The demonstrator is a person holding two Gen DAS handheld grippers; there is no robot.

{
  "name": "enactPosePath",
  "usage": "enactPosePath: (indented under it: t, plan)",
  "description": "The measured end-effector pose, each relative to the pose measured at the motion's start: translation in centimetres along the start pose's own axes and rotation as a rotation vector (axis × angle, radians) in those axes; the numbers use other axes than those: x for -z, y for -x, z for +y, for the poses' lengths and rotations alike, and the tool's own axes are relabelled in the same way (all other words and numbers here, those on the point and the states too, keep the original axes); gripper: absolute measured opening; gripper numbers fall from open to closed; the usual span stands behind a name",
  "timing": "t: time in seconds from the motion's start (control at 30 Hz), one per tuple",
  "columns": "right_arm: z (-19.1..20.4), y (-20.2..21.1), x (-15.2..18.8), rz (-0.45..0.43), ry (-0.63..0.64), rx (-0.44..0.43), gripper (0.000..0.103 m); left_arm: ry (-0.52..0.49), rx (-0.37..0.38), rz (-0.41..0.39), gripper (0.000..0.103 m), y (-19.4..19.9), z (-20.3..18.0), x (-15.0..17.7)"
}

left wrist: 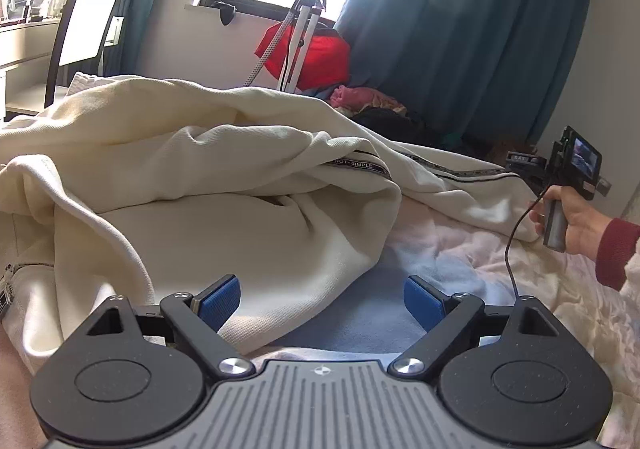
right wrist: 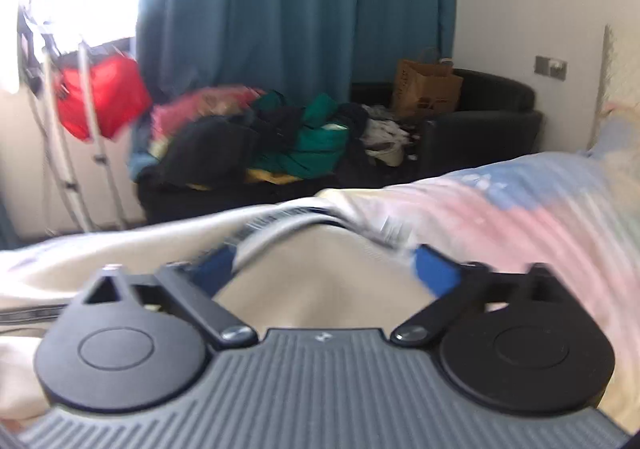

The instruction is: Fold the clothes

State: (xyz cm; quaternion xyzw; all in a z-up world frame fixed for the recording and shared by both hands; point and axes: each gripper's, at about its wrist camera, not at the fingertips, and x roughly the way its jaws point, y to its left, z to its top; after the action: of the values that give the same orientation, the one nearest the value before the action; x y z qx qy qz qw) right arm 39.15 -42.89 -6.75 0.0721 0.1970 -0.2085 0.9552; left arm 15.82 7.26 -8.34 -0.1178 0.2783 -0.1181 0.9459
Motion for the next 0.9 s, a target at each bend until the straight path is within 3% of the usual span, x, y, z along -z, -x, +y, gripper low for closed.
enactPosePath:
  t: [0.13, 0.3, 0.53, 0.73, 0.9]
  plan:
    - [-0.3, 5.1, 1.5, 0.004, -0.052, -0.071, 0.103, -0.029, 0.012, -0.022, 0.09, 0.2, -0.1, 0.7]
    - [-0.6, 15.5, 3.3, 0.002, -0.126, -0.141, 0.103, -0.091, -0.008, -0.068, 0.09, 2.1, -1.1, 1.0]
    - [-0.4, 29.9, 6.1, -0.019, -0.207, -0.225, 0.103, -0.079, 0.061, -0.081, 0.09, 6.5, -1.8, 1.7]
    - [-0.9, 36.7, 6.8, -0.033, -0.22, -0.308, 0.103, -0.108, 0.042, -0.059, 0.09, 7.6, -2.8, 2.5]
    - [-1.4, 37.0, 8.6, -0.027, -0.192, -0.313, 0.103, -0.16, -0.017, -0.038, 0.09, 6.1, -3.6, 2.6]
